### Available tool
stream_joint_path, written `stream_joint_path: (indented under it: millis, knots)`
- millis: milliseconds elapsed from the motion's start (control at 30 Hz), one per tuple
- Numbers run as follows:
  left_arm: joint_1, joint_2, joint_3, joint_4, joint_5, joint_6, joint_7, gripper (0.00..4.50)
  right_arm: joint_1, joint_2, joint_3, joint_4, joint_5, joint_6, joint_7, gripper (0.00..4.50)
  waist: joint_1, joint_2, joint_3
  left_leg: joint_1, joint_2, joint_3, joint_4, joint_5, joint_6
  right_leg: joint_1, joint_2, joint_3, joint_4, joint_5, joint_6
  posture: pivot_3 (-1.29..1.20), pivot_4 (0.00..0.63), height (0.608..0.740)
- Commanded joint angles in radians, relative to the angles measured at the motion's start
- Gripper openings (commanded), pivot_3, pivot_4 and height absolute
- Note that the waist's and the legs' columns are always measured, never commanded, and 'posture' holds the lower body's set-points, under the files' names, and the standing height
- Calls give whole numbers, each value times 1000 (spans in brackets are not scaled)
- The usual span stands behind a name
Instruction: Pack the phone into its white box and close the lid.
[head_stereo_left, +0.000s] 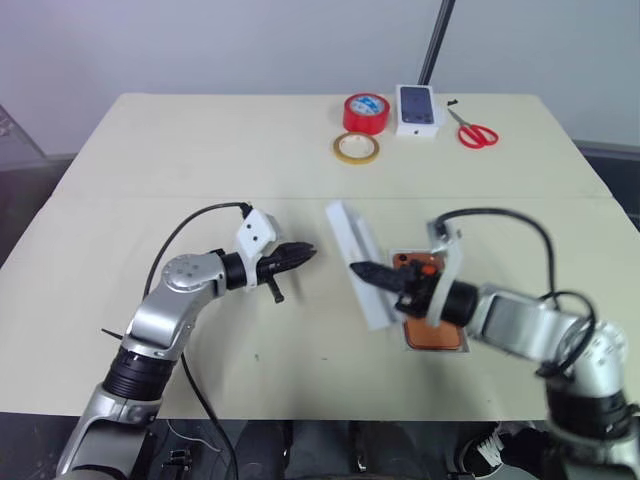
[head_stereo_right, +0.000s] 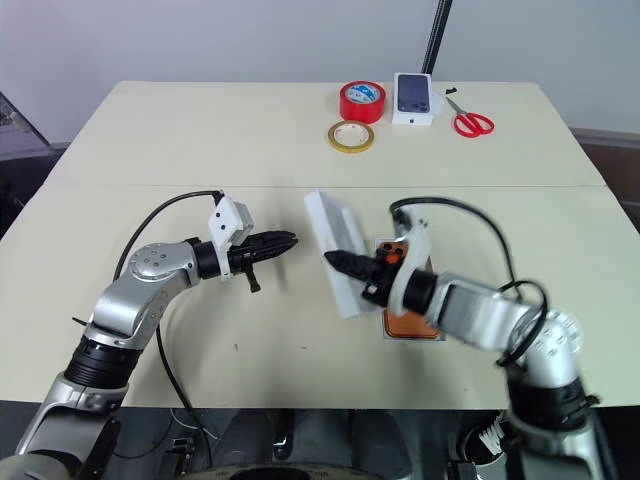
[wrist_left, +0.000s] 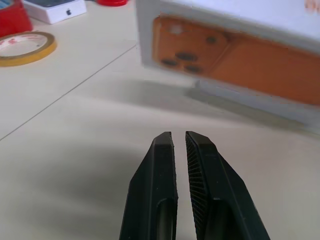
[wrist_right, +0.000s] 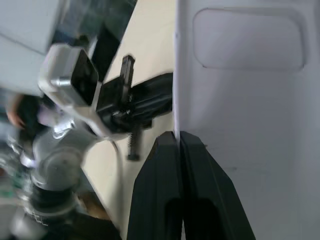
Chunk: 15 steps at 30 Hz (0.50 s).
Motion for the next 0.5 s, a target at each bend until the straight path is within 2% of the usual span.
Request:
stream_joint_path:
  millis: [33, 167, 267, 400, 500]
  knots:
    - [-16, -17, -9, -23, 7, -27, -5, 458, 23, 66, 49, -123, 29, -193, -194, 45, 0, 0, 0, 0, 0, 0, 1, 0, 0, 0, 0, 0, 0, 0, 0, 0, 150, 709]
    - [-13, -39, -35, -27, 25, -35, -4, 458, 13, 101, 83, -163, 29, -292, -312, 45, 3, 0, 0, 0, -1, 0, 1, 0, 0, 0, 0, 0, 0, 0, 0, 0, 150, 709]
    - [-23, -75, -66, -25, 33, -36, -2, 458, 0, 24, 50, -134, 29, -252, -263, 891, 4, 0, 0, 0, 0, 0, 1, 0, 0, 0, 0, 0, 0, 0, 0, 0, 150, 709]
    - [-59, -145, -129, -6, 52, -34, -1, 458, -114, -325, -58, -2, 29, -11, 66, 2777, 8, 1, 1, 0, -2, 1, 2, 0, 1, 1, -1, 0, 0, 0, 0, 0, 150, 709]
    - [-86, -198, -168, 5, 56, -26, -6, 458, -180, -569, -111, 113, 29, 131, 223, 2777, 10, 3, 1, 0, -1, 0, 3, -1, 2, 2, 0, -1, -2, 0, 0, 0, 150, 709]
